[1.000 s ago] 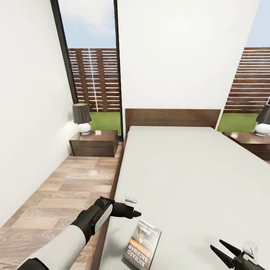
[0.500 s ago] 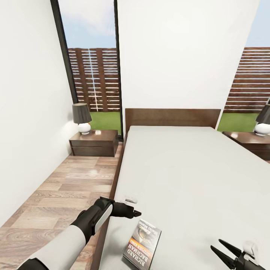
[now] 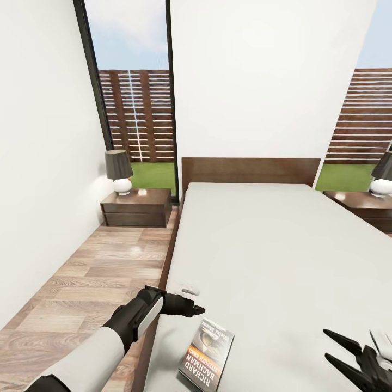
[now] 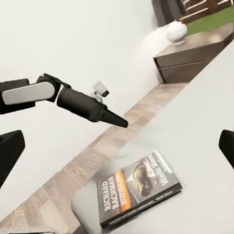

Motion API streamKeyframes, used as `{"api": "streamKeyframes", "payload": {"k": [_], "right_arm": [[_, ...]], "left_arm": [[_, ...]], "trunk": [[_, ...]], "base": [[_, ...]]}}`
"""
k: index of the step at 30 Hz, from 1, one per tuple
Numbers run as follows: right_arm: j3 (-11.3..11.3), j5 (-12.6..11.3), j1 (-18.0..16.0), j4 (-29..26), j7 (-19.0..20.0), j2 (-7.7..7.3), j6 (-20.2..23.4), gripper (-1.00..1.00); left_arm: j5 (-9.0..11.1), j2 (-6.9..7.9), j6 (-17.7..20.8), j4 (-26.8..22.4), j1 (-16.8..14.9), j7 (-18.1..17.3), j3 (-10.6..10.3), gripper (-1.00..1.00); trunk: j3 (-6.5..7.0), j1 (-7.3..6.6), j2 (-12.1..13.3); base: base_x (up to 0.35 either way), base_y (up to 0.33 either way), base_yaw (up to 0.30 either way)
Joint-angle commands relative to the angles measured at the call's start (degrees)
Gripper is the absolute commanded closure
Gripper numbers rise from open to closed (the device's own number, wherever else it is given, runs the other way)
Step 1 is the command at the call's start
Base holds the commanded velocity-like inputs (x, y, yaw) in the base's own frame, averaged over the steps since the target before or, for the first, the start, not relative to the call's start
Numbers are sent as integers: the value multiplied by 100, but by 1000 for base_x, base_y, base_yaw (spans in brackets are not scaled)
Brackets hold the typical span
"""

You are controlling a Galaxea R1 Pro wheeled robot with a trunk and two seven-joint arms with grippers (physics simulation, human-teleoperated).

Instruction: In the bedroom, move the book from the bed onto either nightstand, and place the two sandals side by side next to the bed.

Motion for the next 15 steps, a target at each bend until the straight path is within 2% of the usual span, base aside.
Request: {"api": "streamKeyframes", "payload": {"k": [1,4,8,11,14,15], "right_arm": [[-26,-19,2,-148,12,-2,216,-100],[-74,-27,-10,-605,12,-9,683,-100],[-100,-39,-154,-945,12,-44,1204,-100],[-101,-35,-445,-1058,12,-54,1435,-100],[-64,6,-746,-1108,12,-38,1553,-100],[-64,6,-746,-1108,12,-38,1553,-100]], "left_arm": [[26,1,29,-2,-5,2,-10,-100],[26,-2,29,-2,-5,2,-10,-100],[26,0,7,0,-5,2,-12,-100],[26,-3,-24,12,-5,2,-9,-100],[26,-1,-41,7,-5,2,-8,-100],[26,-1,-41,7,-5,2,-8,-100]], "trunk": [[-5,0,-2],[-5,0,-2],[-76,88,-163],[-130,154,-283],[-130,154,-283],[-130,154,-283]], "base": [[0,0,0],[0,0,0],[0,0,0],[0,0,0],[0,0,0],[0,0,0]]}}
